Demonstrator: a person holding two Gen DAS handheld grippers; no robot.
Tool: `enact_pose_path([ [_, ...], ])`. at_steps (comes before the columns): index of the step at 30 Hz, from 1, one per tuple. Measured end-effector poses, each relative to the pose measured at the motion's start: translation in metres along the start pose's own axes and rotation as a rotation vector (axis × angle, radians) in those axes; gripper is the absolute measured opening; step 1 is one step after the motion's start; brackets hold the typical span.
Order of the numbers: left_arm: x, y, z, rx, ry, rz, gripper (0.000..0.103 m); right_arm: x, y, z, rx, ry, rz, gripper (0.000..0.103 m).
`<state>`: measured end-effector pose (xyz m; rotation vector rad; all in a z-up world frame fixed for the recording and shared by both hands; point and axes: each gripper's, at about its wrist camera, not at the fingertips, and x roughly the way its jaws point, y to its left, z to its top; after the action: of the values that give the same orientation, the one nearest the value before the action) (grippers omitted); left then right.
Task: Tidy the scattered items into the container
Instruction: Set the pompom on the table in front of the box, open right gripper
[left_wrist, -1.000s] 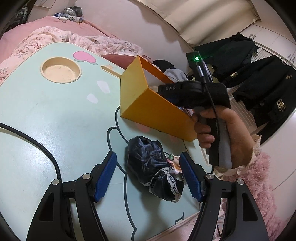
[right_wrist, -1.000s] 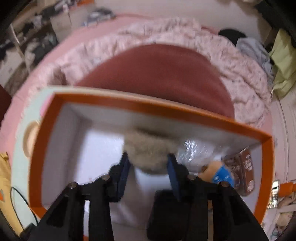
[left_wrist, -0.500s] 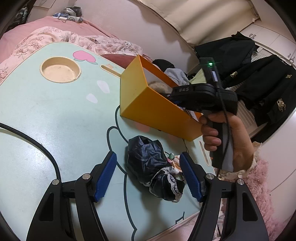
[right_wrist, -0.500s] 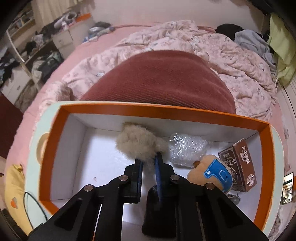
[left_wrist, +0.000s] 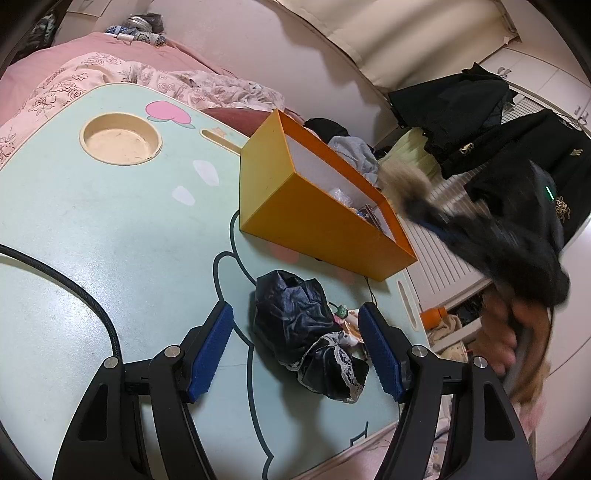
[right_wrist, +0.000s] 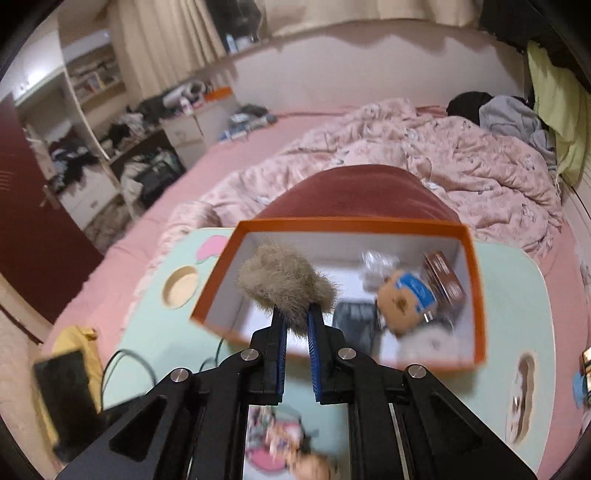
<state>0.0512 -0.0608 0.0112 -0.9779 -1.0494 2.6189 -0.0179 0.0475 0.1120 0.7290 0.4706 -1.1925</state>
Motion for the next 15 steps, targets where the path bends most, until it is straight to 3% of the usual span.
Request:
enact_pose_path([
  [8,0.002,-0.001,0.0,0.004,0.004,0.004,0.071,-0.027,-0.038,-0.085,0.103,-0.013,-0.002,0.011],
  [13,0.003,-0.002,0.0,0.004,0.005,0.008,0.071,-0.016,-0.048,-0.11,0.122,0.02,-0.021,0.011],
  [15,0.002,-0.002,0.0,0.005,0.005,0.009,0.071,-0.012,-0.043,-0.11,0.101,0.007,-0.032,0.016],
])
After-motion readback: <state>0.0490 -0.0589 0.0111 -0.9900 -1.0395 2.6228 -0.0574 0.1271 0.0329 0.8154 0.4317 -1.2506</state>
